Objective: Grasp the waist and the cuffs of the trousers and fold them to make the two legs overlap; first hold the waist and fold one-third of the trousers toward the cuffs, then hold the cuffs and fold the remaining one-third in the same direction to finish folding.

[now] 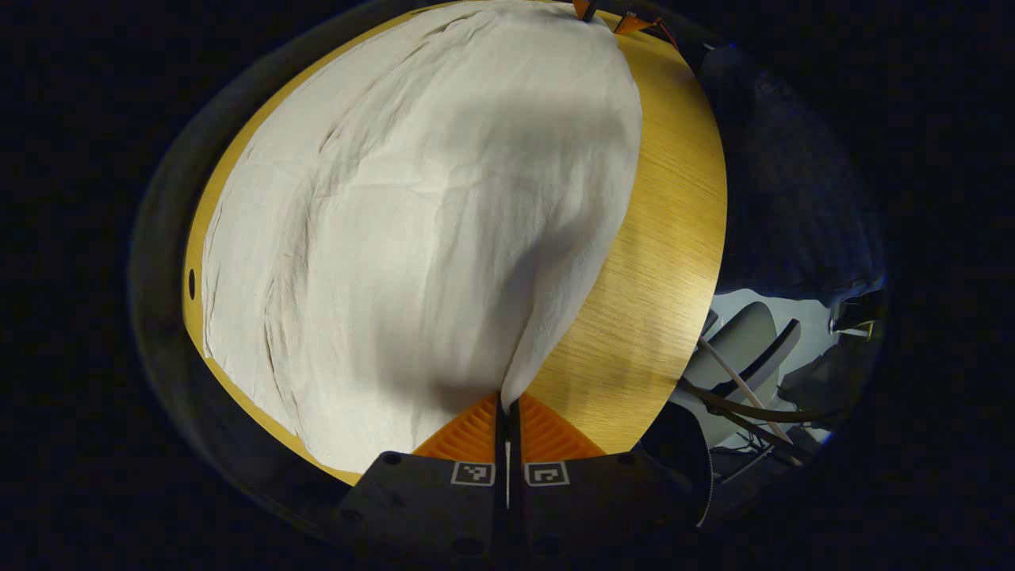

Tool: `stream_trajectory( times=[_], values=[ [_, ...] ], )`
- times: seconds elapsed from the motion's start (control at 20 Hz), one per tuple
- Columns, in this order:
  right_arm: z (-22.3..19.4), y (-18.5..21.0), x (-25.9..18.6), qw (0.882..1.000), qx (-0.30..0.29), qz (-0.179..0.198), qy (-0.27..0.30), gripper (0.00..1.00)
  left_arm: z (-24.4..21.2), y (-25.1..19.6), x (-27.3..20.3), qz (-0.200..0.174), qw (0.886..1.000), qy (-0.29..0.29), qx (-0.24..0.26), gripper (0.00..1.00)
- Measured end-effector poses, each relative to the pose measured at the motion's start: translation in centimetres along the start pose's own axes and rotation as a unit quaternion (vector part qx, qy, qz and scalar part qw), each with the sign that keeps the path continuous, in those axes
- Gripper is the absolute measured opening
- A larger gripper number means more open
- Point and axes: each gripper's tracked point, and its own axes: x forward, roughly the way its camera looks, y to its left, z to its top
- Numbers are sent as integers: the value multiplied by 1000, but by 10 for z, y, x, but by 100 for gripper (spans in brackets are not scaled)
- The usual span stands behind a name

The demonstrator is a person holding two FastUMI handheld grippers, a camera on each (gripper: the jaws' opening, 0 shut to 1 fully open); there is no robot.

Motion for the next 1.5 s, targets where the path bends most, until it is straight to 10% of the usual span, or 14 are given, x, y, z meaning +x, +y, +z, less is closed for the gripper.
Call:
stream_trajectory(
  times=[0.2,0.5,1.5],
  values=[
    [-1,0,0,1000,17,-5,15,75,0,0,0,-2,1000,-3,-1,0],
    [-1,-9,-2,999,31,-34,29,11,1,-2,0,-11,1000,2,-10,0],
    [25,-52,-42,972,176,-148,-48,2,5,13,-28,6,998,-2,-69,0]
  ],
)
